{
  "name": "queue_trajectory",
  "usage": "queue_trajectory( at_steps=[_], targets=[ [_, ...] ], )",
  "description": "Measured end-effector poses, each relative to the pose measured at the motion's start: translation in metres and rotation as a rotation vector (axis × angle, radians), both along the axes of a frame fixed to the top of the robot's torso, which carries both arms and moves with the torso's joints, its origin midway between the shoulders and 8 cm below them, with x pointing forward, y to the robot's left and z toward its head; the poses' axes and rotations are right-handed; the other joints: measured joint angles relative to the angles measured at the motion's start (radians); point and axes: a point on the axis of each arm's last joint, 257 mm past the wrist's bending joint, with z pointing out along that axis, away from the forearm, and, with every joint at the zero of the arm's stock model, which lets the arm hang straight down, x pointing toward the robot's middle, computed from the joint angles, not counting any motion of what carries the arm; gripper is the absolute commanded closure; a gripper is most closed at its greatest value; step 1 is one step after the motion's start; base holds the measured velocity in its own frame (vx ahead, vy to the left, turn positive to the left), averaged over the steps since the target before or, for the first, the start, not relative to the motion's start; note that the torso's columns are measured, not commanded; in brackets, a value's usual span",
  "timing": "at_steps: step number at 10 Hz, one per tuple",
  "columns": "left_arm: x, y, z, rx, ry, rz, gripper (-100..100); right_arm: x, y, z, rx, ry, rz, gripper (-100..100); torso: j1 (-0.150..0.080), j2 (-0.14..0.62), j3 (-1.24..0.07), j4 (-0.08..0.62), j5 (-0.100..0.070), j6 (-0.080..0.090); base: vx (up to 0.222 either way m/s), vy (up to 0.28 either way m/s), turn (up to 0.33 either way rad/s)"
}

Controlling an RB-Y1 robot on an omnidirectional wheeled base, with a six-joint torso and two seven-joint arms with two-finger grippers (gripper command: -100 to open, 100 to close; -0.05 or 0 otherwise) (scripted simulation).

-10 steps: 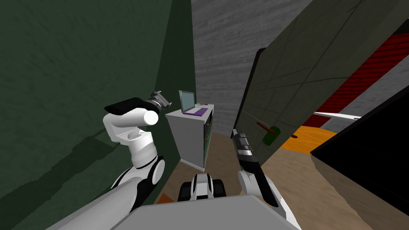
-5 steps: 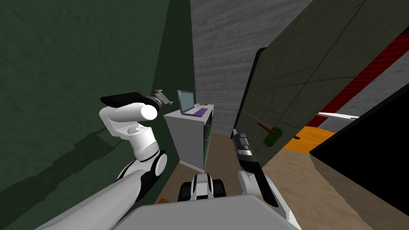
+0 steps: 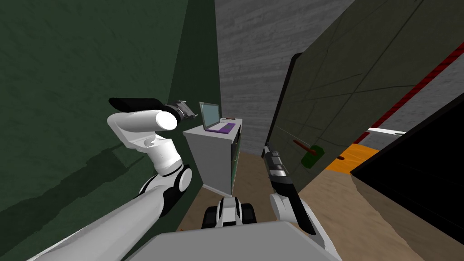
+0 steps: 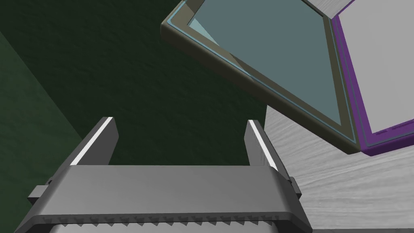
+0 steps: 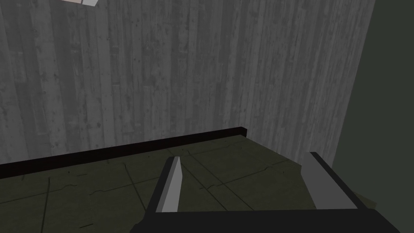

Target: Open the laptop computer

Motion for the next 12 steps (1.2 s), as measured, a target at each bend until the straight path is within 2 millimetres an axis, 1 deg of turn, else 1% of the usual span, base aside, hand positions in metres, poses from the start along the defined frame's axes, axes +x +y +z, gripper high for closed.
queue_trajectory(
  at_steps=[1, 3, 5, 6, 12],
  targets=[
    [0.002, -0.004, 0.004, -0.009, 0.01, -0.01, -100, 0.0, 0.0, 0.0, 0.0, 0.0, 0.0, 0, 0.0, 0.0, 0.0, 0.0, 0.0, 0.0, 0.05, 0.013, -0.02],
    [0.001, -0.006, 0.002, -0.017, 0.038, -0.018, -100, 0.0, 0.0, 0.0, 0.0, 0.0, 0.0, 0, 0.0, 0.002, 0.001, 0.001, 0.0, 0.0, 0.029, 0.003, -0.013],
    [0.001, -0.011, 0.005, -0.027, 0.061, -0.032, -100, 0.0, 0.0, 0.0, 0.0, 0.0, 0.0, 0, 0.0, 0.0, 0.0, 0.0, 0.0, 0.0, 0.051, 0.008, -0.026],
    [-0.001, -0.015, 0.01, -0.032, 0.07, -0.041, -100, 0.0, 0.0, 0.0, 0.0, 0.0, 0.0, 0, 0.0, -0.001, -0.001, 0.0, 0.0, 0.0, 0.057, 0.011, -0.014],
    [-0.005, -0.027, 0.018, -0.05, 0.14, -0.075, -100, 0.0, 0.0, 0.0, 0.0, 0.0, 0.0, 0, 0.0, 0.0, 0.0, 0.0, 0.0, 0.0, 0.05, 0.01, -0.024]
  ],
)
